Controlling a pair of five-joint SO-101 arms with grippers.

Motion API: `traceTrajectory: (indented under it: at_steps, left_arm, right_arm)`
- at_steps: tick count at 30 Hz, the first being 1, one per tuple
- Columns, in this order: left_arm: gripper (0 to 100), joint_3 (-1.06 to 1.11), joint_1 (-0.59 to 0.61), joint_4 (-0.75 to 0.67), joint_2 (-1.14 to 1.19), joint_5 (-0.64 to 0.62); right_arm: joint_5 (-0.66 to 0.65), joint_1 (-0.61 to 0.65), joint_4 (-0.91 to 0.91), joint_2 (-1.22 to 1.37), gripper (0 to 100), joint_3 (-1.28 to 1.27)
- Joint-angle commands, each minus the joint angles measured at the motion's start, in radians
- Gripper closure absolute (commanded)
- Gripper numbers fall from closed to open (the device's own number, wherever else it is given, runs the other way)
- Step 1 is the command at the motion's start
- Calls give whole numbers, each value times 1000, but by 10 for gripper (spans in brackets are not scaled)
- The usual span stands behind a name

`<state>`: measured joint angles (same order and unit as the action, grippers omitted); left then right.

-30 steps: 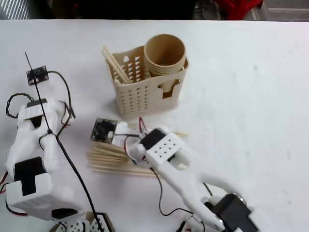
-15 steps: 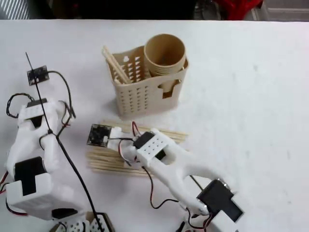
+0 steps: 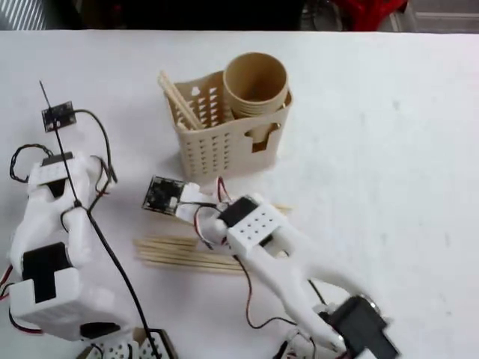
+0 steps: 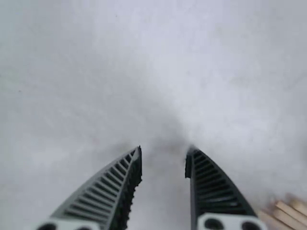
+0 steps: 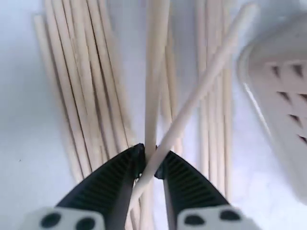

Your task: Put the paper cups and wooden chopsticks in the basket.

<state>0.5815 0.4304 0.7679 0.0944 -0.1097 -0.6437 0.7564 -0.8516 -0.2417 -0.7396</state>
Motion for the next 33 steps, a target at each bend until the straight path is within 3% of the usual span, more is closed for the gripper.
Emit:
traceTrajectory:
  at_steps: [1, 11, 15, 23, 29, 33]
  left_arm:
    - [831, -9, -13, -18, -2, -8]
    - [831, -9, -13, -18, -2, -8]
    - [831, -9, -13, -18, -2, -8]
    - [831, -9, -13, -17, -2, -8]
    - [831, -9, -13, -17, -2, -8]
    - [831, -9, -13, -15, -2, -8]
  right_arm:
    - [9, -15, -53, -116, 982, 12]
    - [-2, -16, -130, -291, 982, 3]
    - [-68, -31, -56, -217, 982, -54]
    - [-77, -90, 182, 94, 982, -72]
    - [-77, -99, 174, 197, 973, -29]
    - [-77, -99, 163, 179, 884, -37]
